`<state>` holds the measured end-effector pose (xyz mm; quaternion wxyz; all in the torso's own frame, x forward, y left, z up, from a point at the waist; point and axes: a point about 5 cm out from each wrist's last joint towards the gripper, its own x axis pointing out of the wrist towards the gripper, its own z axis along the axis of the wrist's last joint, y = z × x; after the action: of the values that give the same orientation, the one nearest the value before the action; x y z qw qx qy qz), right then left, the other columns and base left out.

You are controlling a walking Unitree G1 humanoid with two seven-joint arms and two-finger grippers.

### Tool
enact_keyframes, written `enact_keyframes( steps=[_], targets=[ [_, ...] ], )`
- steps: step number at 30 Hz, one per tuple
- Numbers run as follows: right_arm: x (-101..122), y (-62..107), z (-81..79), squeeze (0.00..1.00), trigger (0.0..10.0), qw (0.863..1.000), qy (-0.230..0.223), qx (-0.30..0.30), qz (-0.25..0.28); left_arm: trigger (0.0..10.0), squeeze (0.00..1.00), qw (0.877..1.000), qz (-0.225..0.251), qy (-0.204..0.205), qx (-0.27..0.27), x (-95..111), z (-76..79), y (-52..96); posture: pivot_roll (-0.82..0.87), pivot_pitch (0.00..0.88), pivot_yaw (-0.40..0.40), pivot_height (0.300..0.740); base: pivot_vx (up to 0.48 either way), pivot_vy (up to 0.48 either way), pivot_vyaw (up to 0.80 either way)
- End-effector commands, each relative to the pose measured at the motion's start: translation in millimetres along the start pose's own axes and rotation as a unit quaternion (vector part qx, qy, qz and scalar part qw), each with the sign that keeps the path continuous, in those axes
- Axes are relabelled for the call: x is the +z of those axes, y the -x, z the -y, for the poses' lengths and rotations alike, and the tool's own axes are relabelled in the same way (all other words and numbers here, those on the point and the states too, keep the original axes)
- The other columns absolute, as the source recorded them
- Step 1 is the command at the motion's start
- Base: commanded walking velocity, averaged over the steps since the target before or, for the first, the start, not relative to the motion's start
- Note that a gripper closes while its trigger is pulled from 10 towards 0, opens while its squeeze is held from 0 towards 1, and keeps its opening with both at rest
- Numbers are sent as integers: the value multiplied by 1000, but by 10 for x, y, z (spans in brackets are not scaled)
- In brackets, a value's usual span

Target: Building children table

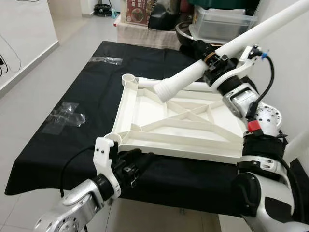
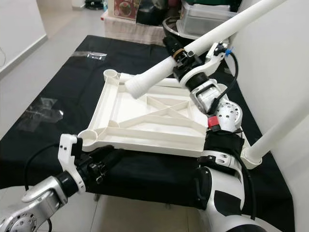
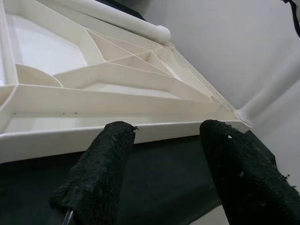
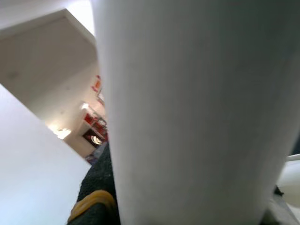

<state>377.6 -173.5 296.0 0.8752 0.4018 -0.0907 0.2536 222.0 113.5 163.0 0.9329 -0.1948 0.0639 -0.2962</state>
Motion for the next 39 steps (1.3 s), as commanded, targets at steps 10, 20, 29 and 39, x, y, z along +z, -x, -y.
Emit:
enact_keyframes(
  steps=[10,20,29,39],
  targets=[
    [-264,302,60,0,10000,892,439,-95,52,10000,0,988,49,-101,107,70,15,-5,92,38,-109,740,0,0,0],
    [-460,405,-16,0,10000,886,456,-62,53,10000,0,982,49,-117,140,61,-40,15,92,39,-110,740,0,67,0],
    [-453,373,-46,0,10000,891,445,-57,62,10000,0,980,48,-126,144,57,-49,-2,89,47,-115,740,0,463,0],
    [-485,382,-44,0,10000,897,435,-61,59,10000,0,978,53,-132,154,67,-50,-6,89,60,-118,740,0,342,0]
  ],
)
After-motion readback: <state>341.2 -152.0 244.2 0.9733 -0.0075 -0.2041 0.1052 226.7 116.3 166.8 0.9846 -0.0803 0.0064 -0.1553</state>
